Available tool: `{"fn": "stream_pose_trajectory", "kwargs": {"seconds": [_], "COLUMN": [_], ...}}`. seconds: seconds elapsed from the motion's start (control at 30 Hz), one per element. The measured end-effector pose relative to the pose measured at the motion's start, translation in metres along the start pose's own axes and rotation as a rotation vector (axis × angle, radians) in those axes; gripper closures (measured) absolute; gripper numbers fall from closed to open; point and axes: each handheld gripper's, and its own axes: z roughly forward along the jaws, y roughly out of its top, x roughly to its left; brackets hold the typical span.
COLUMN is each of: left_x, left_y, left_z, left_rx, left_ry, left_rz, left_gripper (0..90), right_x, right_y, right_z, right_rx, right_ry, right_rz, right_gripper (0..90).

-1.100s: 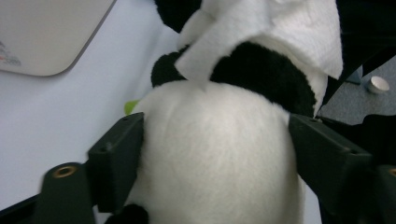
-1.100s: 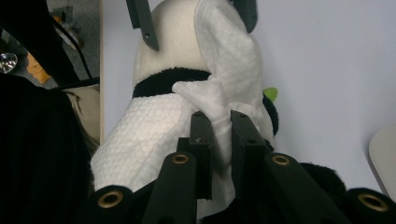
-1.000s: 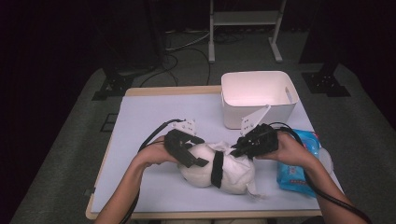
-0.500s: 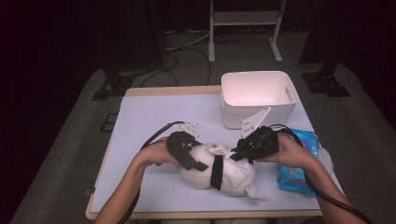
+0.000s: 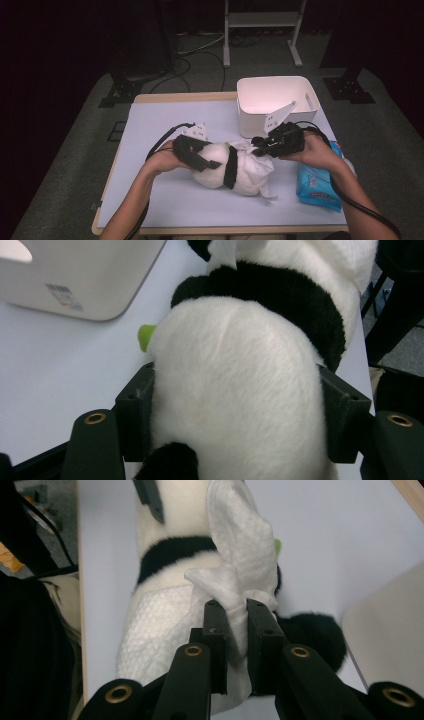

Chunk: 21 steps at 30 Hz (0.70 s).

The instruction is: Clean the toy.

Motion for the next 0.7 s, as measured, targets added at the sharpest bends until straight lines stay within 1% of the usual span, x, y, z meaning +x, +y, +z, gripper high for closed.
{"fn": "stream_pose_trajectory", "kwargs": {"seconds": [0.07, 0.17, 0.2, 0.27, 0.43, 0.5, 0.53, 0.6, 0.67, 0.7], "left_x": [-0.003, -0.007, -0.008, -0.010, -0.014, -0.016, -0.017, -0.018, -0.019, -0.019], "left_y": [-0.003, -0.007, -0.008, -0.009, -0.004, -0.003, -0.003, -0.004, -0.006, -0.007], "left_z": [0.002, 0.004, 0.004, 0.004, 0.007, 0.009, 0.008, 0.008, 0.008, 0.008], "left_rx": [-0.007, -0.011, -0.012, -0.011, -0.019, -0.027, -0.022, -0.037, -0.044, -0.047], "left_ry": [-0.005, -0.004, -0.001, 0.005, 0.000, 0.003, 0.004, 0.002, -0.005, -0.008], "left_rz": [-0.009, -0.010, -0.017, -0.017, 0.007, 0.003, 0.009, -0.003, -0.007, -0.010], "left_gripper": [30.7, 30.2, 30.2, 30.2, 30.2, 30.1, 30.1, 29.8, 29.0, 28.4], "right_x": [-0.002, 0.000, 0.001, 0.002, 0.005, 0.006, 0.006, 0.006, 0.005, 0.005], "right_y": [-0.005, -0.009, -0.009, -0.006, 0.006, 0.009, 0.010, 0.009, 0.007, 0.006], "right_z": [0.000, 0.004, 0.006, 0.008, 0.014, 0.017, 0.019, 0.018, 0.018, 0.017], "right_rx": [0.003, -0.006, -0.006, -0.001, 0.009, 0.019, 0.024, 0.027, 0.029, 0.030], "right_ry": [0.001, 0.013, 0.014, 0.015, 0.019, 0.027, 0.032, 0.039, 0.048, 0.053], "right_rz": [0.016, 0.016, 0.016, 0.012, -0.017, -0.025, -0.030, -0.028, -0.024, -0.030], "right_gripper": [80.1, 80.1, 80.1, 80.1, 80.0, 80.0, 80.0, 80.0, 80.0, 80.0]}}
